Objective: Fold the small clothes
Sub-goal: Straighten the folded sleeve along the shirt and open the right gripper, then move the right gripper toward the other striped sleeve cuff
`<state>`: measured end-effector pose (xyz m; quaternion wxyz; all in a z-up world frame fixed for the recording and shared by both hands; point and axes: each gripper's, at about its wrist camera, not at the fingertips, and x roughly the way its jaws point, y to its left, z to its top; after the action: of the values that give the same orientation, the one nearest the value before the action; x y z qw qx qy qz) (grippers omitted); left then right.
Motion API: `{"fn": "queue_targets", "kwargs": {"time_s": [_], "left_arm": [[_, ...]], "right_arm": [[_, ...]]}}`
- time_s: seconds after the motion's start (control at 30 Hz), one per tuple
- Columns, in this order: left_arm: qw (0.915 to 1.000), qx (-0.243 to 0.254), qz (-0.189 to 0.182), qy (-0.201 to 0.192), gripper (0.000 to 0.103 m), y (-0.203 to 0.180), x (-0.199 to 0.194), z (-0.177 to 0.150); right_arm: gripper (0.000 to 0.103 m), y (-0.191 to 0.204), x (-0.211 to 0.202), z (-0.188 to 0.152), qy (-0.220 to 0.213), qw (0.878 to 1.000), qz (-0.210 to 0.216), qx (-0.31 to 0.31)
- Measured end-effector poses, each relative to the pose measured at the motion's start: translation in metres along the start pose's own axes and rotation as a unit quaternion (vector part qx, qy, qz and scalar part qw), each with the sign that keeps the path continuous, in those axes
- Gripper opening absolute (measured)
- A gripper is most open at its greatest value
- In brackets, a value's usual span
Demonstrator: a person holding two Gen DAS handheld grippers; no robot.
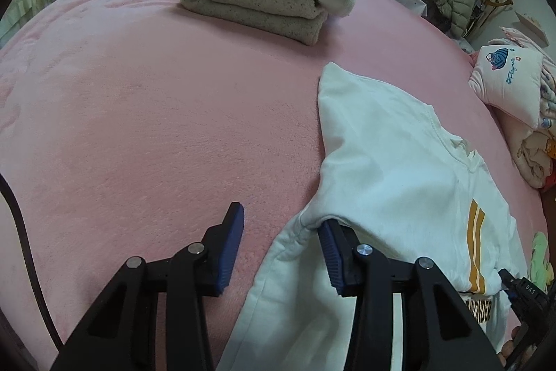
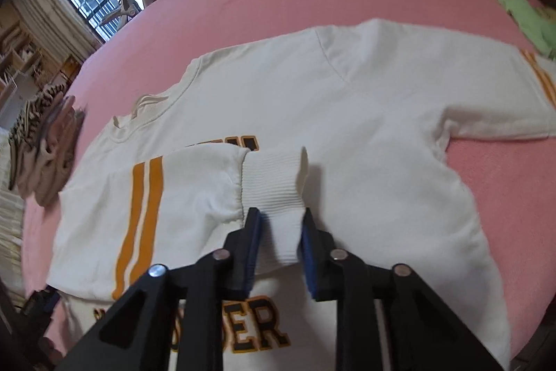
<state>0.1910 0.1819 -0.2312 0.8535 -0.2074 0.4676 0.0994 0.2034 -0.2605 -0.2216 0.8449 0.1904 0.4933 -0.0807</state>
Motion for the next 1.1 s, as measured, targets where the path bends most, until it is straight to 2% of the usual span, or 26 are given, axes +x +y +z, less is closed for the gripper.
{"fn": "queue_targets", "kwargs": {"time_s": [0.17, 0.3, 0.47, 0.67, 0.83, 1.1], "left_arm": [[0.9998, 0.009, 0.018, 0.009, 0.044, 0.003, 0.002, -0.012], [0.9996, 0.003, 0.022, 0.017, 0.048, 0.009, 0.001, -0.013], [0.9982, -0.019, 0.054, 0.017, 0.048, 0.024, -0.006, -0.011], [0.9965, -0.049, 0.063, 0.023, 0.048, 0.046, -0.018, -0.008], [0.9968, -0.032, 0.069, 0.028, 0.048, 0.040, -0.032, -0.015], [0.9979, 0.036, 0.052, 0.013, 0.048, 0.007, -0.068, -0.028]], "right_arm": [[0.013, -0.007, -0.003, -0.002, -0.009, 1.000, -0.006, 0.006], [0.013, 0.000, -0.001, -0.004, -0.011, 0.999, -0.028, -0.017], [0.019, 0.005, -0.011, -0.005, -0.023, 0.997, -0.061, -0.035], [0.019, 0.000, -0.033, -0.011, -0.036, 0.996, -0.062, -0.043], [0.019, 0.004, -0.050, -0.020, -0.037, 0.997, -0.048, -0.052], [0.019, 0.016, -0.081, -0.038, -0.045, 0.996, -0.027, -0.076]]}}
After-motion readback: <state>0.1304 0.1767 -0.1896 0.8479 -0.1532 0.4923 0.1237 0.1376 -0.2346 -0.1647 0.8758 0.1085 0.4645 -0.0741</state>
